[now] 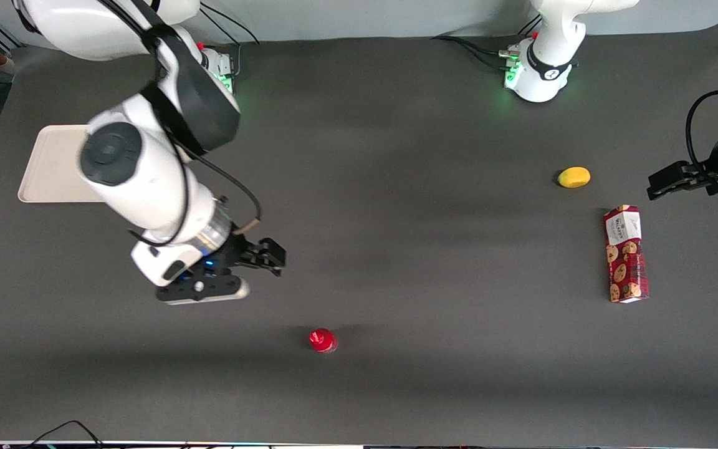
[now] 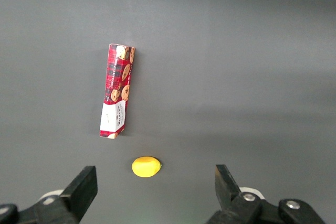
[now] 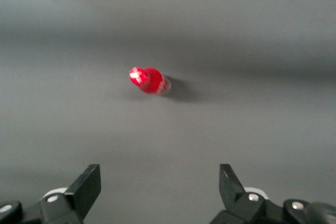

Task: Place coke bottle on tray
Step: 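Lower the right gripper over the bottle, fingers straddling its body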

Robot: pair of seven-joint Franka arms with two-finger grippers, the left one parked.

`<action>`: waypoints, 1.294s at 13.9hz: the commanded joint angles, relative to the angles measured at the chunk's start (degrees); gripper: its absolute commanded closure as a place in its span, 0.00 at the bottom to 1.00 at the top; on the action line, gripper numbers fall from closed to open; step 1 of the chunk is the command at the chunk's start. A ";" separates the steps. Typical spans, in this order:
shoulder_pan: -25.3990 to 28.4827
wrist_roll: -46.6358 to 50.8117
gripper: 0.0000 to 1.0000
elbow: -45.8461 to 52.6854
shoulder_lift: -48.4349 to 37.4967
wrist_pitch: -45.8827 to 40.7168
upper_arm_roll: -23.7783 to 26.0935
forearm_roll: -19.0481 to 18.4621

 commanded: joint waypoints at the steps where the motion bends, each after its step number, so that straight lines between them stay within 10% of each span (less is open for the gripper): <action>1: 1.50 4.45 0.00 4.10 6.72 6.56 0.40 -7.36; 18: 8.79 9.29 0.06 12.53 22.82 23.03 -9.36 -10.03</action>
